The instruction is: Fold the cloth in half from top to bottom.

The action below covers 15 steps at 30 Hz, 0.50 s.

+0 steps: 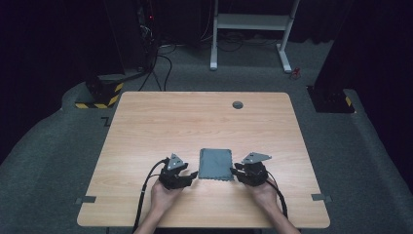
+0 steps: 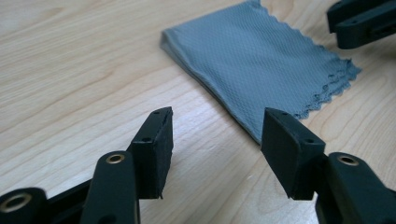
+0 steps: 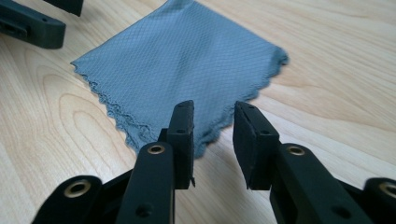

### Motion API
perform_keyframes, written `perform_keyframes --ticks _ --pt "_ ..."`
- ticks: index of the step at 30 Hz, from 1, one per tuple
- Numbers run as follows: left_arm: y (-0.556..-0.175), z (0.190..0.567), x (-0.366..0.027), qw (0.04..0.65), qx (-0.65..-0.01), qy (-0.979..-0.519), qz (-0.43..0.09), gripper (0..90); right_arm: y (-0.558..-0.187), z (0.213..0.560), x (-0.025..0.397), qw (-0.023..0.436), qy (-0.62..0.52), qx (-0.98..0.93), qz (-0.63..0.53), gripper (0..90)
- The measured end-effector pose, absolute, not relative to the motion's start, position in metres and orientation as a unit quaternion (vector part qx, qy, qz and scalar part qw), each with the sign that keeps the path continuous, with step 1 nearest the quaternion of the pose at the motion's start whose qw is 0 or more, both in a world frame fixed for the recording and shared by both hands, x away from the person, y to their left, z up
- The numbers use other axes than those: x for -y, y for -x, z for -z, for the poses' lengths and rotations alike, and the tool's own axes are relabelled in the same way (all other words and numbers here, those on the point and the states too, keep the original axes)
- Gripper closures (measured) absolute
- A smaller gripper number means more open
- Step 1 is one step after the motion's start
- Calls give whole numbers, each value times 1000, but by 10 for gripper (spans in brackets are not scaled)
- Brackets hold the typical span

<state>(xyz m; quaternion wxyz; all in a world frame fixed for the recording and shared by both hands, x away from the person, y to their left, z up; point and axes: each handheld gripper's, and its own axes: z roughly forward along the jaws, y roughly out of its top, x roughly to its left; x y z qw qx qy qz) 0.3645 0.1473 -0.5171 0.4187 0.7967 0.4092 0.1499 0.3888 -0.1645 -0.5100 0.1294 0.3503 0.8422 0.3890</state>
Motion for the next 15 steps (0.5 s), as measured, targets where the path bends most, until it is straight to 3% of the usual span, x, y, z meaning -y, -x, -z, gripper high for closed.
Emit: perform_keyframes --ticks 15 --pt "-359 508 -177 445 -435 -766 -161 406 -371 501 226 162 -415 -791 -420 623"
